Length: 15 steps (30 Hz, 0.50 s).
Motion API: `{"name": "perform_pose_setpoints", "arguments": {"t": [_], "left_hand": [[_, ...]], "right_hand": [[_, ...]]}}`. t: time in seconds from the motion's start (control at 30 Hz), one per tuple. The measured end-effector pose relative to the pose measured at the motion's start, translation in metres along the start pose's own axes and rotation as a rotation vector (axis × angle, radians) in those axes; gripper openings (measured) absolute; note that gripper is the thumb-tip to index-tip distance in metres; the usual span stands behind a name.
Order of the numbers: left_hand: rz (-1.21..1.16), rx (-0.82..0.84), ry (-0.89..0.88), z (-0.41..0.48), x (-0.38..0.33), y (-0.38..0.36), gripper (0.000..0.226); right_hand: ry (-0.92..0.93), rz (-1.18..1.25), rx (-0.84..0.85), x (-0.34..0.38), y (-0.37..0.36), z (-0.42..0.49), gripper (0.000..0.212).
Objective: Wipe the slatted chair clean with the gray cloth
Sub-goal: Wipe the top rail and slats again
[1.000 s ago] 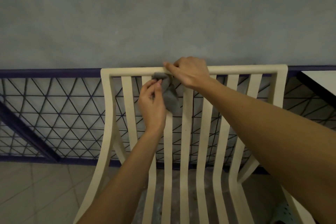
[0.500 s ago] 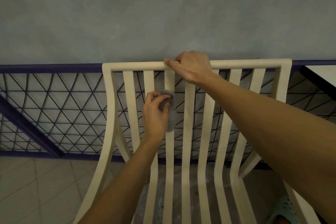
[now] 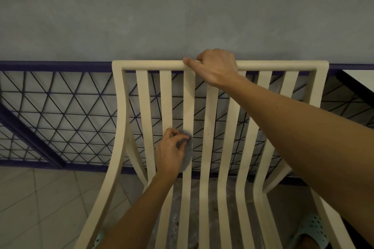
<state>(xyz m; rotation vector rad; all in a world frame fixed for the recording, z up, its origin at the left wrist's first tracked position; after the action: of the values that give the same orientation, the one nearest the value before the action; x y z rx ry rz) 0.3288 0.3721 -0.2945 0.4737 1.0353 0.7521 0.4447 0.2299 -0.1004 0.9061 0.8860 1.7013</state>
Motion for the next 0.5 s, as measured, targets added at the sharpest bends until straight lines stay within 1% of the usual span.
{"name": "perform_pose_setpoints", "arguments": {"t": [0.1,0.17,0.3,0.4,0.5], "left_hand": [[-0.003,-0.007,-0.078,-0.013,0.006,-0.007,0.018],[0.03,0.014,-0.088,-0.02,0.012,-0.015,0.018],[0.022,0.074,-0.029,-0.039,0.03,-0.033,0.016],[0.072,0.123,0.04,-0.056,0.048,-0.05,0.009],[0.053,0.152,0.098,-0.076,0.064,-0.065,0.008]], "right_hand": [[0.008,-0.003,-0.008,0.0,0.0,0.001,0.062],[0.018,-0.015,-0.012,-0.001,0.0,0.001,0.062],[0.011,-0.022,-0.023,-0.002,-0.002,0.001,0.063],[0.009,-0.025,-0.026,0.0,-0.002,0.0,0.061],[0.008,-0.03,-0.034,0.0,0.001,0.0,0.059]]}}
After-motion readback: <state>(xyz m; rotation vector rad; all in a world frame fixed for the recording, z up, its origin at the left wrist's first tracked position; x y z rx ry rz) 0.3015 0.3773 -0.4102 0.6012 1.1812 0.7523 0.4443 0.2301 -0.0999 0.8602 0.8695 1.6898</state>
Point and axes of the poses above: each hand's wrist, its own z-axis towards the middle knuckle, its own y-axis out of the back of the hand, x = y × z, the point moved 5 cm from there along z, towards the middle knuckle, and after that the axes turned 4 degrees about -y, right-handed, at the moved point
